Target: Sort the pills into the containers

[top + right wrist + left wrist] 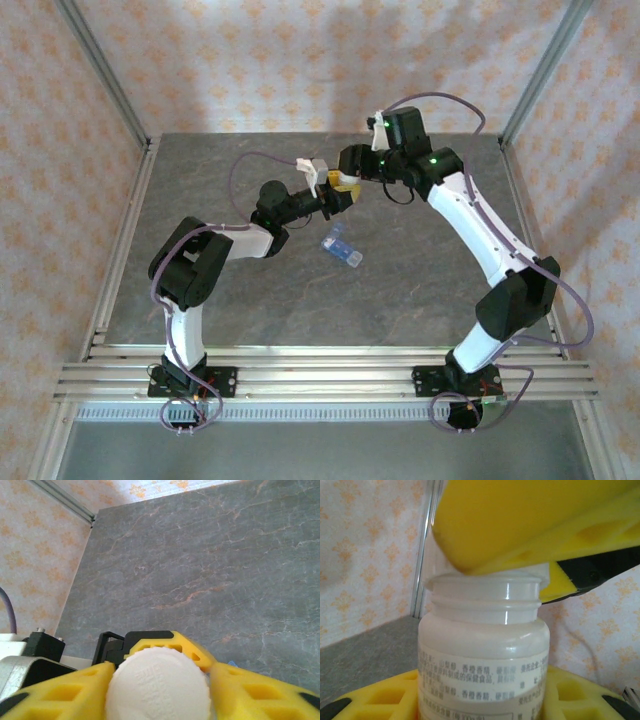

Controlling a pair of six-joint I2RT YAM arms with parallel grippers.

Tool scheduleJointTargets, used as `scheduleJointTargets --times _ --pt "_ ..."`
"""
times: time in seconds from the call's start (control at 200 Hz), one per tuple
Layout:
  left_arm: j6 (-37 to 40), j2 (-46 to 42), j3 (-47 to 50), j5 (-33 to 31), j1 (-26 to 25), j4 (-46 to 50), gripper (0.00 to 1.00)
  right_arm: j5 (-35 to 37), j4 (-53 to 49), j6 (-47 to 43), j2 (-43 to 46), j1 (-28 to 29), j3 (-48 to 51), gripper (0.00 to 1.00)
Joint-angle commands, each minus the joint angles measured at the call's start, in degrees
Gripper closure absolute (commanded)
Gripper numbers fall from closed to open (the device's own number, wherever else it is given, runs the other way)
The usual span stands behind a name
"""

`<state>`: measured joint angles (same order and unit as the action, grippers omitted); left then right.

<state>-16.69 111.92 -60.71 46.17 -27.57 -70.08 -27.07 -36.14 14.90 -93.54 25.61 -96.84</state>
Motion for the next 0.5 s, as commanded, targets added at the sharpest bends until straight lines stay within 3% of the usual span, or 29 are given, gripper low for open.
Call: scheduleJointTargets --times 0.0,0.21,0.495 --pt "-0.5 -0.4 -1.6 0.9 0.5 -3.0 1.00 -0.4 1.5 0.1 0.6 -0.5 0.7 0.60" --pt "-0.7 -0.6 -1.4 1.4 0.6 -3.0 1.00 0.9 1.4 -2.9 1.8 -0.8 0.4 0.72" --pt "-1.4 -1.2 -1.0 3.0 0.5 -2.9 1.00 1.0 1.7 -12.0 4.6 -0.8 2.4 0.77"
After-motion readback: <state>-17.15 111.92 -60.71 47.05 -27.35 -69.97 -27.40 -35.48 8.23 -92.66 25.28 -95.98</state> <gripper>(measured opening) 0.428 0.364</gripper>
